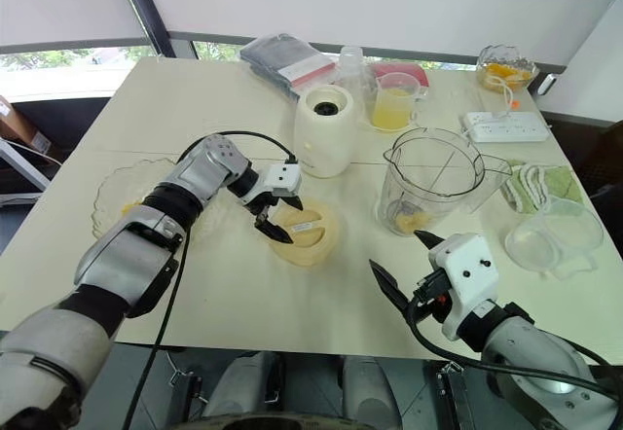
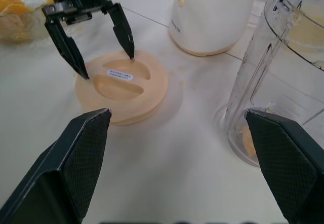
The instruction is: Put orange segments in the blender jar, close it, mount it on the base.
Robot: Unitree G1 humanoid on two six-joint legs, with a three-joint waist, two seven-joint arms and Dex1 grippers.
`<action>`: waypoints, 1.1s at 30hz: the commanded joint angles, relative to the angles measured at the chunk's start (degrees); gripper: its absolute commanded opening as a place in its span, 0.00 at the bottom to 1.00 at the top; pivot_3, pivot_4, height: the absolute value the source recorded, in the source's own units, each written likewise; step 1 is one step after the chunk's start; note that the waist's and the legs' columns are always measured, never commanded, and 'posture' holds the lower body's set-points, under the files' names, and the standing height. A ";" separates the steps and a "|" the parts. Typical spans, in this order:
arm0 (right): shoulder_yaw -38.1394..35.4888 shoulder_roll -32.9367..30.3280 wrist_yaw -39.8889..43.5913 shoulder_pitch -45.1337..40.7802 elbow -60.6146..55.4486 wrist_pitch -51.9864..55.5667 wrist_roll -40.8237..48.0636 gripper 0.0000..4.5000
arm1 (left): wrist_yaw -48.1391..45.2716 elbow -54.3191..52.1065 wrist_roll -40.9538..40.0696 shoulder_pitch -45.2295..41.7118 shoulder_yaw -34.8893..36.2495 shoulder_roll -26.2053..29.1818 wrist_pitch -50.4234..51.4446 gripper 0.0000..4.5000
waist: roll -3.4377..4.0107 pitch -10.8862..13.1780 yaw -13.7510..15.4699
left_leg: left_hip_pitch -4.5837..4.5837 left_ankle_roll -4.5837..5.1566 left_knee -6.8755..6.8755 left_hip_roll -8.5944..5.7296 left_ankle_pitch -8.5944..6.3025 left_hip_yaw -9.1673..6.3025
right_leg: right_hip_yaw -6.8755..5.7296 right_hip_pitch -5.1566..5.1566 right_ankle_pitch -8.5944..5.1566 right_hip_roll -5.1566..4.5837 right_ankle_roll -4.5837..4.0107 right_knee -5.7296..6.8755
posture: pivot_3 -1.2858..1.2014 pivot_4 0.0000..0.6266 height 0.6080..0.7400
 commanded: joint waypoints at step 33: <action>2.73 -4.69 -5.76 1.91 -2.23 -4.45 0.99 1.00 | 11.53 6.43 2.68 -2.37 3.86 -5.01 12.40 0.94 | -0.06 -0.09 -0.04 | 0.13 0.00 0.09 0.00 0.01 -0.01 | 0.01 0.14 0.03 0.04 -0.03 0.10 | 0.52 0.24 1.00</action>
